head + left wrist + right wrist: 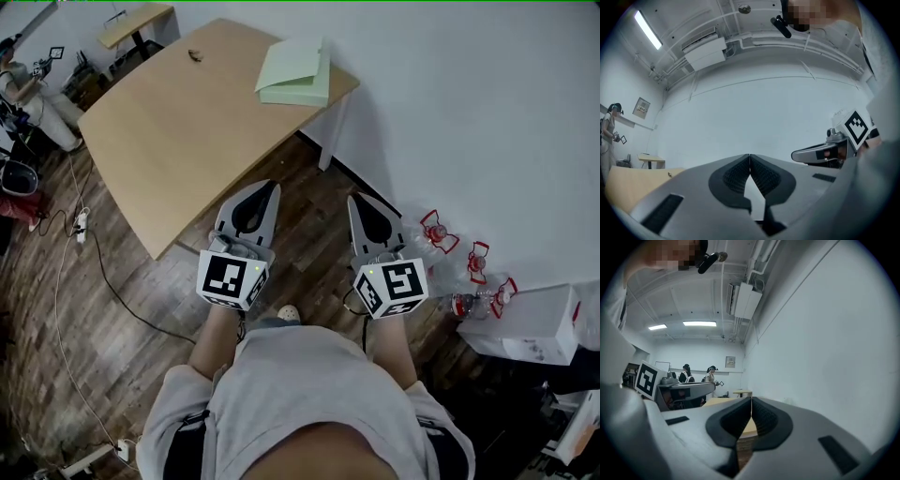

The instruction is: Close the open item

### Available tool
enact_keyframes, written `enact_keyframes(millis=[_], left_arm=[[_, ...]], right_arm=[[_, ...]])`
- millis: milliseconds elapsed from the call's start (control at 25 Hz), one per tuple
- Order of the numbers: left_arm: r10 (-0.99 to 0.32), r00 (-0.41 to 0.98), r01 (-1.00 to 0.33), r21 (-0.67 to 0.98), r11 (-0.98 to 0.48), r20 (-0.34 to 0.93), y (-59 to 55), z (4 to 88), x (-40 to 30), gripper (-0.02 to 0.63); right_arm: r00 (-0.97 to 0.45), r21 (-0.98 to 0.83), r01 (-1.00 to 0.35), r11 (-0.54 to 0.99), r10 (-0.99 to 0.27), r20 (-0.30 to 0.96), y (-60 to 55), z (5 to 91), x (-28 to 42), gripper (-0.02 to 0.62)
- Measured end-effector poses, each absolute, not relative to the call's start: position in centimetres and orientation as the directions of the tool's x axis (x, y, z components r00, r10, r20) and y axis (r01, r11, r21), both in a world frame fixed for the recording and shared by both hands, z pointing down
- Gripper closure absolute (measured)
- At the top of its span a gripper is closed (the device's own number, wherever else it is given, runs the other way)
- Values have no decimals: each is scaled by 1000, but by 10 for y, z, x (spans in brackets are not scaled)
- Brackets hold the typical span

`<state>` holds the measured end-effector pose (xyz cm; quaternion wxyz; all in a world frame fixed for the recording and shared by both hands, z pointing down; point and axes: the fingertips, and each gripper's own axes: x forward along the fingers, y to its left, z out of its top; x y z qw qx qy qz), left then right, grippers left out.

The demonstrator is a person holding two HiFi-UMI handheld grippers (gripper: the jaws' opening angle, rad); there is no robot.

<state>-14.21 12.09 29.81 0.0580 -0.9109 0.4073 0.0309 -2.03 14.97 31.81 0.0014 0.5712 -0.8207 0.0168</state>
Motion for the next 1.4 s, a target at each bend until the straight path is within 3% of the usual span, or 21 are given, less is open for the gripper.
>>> enact_keyframes(millis=[560, 1400], left_arm=[[-736, 671, -740, -21, -672, -93, 51, 321, -131, 589], [-839, 533, -846, -47, -532, -107, -56, 307, -32, 589]], right_arm=[[-309, -23, -951, 308, -950, 52, 89, 333, -5, 584], [-495, -11, -869, 495, -868, 25, -46, 315, 90, 584]])
